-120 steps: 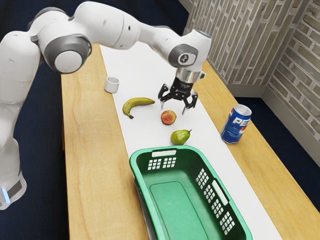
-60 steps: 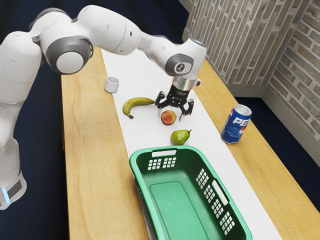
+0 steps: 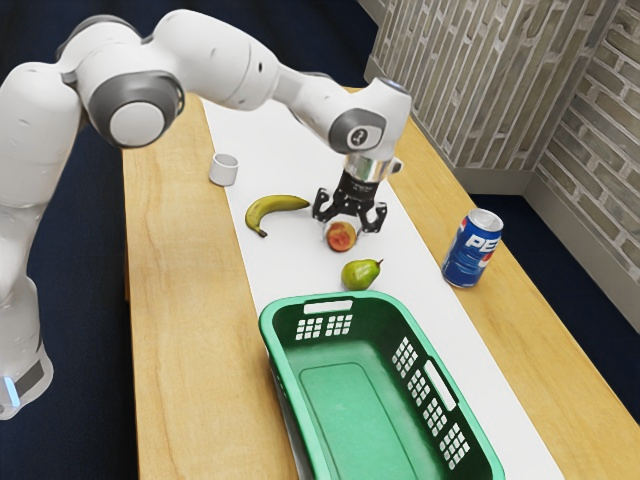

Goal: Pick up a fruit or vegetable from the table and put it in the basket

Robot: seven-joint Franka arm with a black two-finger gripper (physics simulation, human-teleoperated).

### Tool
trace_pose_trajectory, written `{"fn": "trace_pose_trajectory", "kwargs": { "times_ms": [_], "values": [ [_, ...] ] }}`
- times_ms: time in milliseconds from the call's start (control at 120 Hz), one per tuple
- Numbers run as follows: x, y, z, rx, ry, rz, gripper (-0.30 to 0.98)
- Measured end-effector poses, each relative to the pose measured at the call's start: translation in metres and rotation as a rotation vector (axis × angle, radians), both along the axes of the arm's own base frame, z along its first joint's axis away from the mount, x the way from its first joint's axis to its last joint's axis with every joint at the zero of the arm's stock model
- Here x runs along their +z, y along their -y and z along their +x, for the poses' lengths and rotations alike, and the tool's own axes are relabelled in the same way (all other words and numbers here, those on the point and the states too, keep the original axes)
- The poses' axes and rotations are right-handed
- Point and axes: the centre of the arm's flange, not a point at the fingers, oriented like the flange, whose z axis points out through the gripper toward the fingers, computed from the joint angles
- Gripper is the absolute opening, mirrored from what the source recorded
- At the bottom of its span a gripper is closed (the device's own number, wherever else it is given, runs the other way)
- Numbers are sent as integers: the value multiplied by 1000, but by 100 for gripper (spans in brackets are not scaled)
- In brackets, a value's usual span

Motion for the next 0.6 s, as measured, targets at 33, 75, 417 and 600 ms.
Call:
{"fn": "trace_pose_trajectory", "kwargs": {
  "times_ms": [33, 75, 417, 600],
  "values": [
    [1, 1, -1, -1, 2, -1, 40],
    [4, 2, -2, -3, 5, -1, 37],
    [70, 48, -17, -60, 88, 1, 29],
    [155, 195, -76, -285, 186, -48, 27]
  ]
}}
